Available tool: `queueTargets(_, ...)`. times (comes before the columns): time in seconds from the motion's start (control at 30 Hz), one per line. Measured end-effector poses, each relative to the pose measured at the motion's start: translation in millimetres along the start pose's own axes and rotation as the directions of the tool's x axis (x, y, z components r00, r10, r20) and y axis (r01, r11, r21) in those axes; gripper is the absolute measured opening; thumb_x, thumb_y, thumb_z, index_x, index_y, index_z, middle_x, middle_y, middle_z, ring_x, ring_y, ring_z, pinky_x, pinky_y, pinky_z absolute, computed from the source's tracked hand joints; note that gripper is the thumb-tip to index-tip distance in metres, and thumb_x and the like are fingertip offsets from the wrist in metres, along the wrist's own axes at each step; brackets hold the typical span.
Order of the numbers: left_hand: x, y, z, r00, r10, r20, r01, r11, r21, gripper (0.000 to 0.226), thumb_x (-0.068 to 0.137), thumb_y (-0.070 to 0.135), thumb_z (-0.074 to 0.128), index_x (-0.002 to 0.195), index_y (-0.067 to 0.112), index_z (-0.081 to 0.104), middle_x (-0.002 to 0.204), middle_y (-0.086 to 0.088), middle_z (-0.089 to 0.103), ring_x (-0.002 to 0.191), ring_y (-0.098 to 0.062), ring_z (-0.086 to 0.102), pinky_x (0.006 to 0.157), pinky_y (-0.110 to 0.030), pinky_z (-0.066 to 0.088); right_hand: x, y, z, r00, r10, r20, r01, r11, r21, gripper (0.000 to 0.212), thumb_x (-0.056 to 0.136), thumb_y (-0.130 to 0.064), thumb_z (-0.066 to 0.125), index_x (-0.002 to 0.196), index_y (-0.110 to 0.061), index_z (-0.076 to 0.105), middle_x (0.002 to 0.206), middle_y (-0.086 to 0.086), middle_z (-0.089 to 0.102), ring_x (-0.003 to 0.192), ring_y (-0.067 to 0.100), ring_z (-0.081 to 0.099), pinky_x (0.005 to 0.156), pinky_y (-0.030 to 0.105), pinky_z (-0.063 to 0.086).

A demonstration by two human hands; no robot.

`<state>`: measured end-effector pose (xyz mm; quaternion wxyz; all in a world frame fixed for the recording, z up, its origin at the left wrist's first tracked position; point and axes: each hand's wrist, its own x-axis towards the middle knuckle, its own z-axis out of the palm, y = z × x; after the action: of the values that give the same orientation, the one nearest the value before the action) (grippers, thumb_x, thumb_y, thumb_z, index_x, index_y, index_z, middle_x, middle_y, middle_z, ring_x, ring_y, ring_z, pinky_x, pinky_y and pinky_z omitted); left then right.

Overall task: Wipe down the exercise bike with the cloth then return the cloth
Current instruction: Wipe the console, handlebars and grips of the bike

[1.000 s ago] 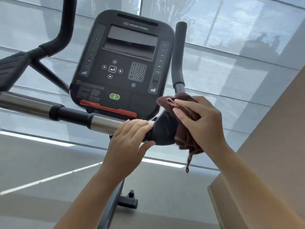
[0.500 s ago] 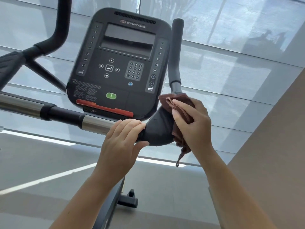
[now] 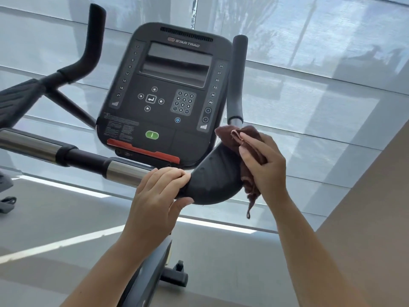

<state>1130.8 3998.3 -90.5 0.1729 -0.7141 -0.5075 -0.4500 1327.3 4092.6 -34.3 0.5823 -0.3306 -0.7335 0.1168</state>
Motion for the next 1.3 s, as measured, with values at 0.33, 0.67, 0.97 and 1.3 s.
queueTargets(0.33,2.4,1.9,-1.4,0.999,-0.053,0.005,0.053,0.997,-0.057,0.041,0.083,0.034,0.049,0.098,0.000,0.067,0.100,-0.011,0.068,0.098,-0.028,0.060,0.092,-0.033,0.038,-4.5,-1.5,4.6,0.988,0.156,-0.014,-0.154,0.983,0.102,0.030,0.085,-0.005,0.061,0.110,-0.021,0.063,0.116,-0.002,0.058,0.112,0.002,0.052,0.099,0.020,0.041)
queueTargets(0.67,1.3,0.8,0.5,0.999,-0.026,-0.042,0.023,0.998,-0.063,0.041,0.088,0.033,0.047,0.100,-0.001,0.066,0.101,-0.011,0.067,0.101,-0.023,0.054,0.093,-0.038,0.039,-68.7,-55.5,59.5,0.898,0.069,-0.436,-0.194,0.948,-0.251,0.026,0.083,-0.012,0.060,0.108,-0.016,0.067,0.121,0.011,0.057,0.112,0.021,0.048,0.101,0.009,0.025)
queueTargets(0.97,0.3,-9.0,-5.0,0.997,0.064,0.053,-0.062,0.997,-0.040,0.038,0.087,0.029,0.050,0.110,0.001,0.063,0.108,-0.011,0.066,0.104,-0.029,0.058,0.095,-0.042,0.042,-62.5,-38.7,1.8,0.984,-0.116,0.138,0.171,0.843,-0.510,0.051,0.084,-0.044,0.050,0.128,-0.017,0.051,0.130,0.017,0.046,0.122,0.032,0.037,0.107,0.037,0.031)
queueTargets(1.3,0.5,-10.1,-2.9,0.998,0.049,0.033,-0.046,0.995,-0.091,0.034,0.086,0.025,0.052,0.108,0.002,0.064,0.108,-0.009,0.066,0.105,-0.026,0.056,0.095,-0.041,0.040,-75.0,-46.5,68.8,0.913,-0.177,-0.368,0.003,0.904,-0.428,0.031,0.078,-0.022,0.062,0.107,-0.013,0.067,0.114,0.019,0.056,0.113,0.036,0.049,0.095,0.050,0.043)
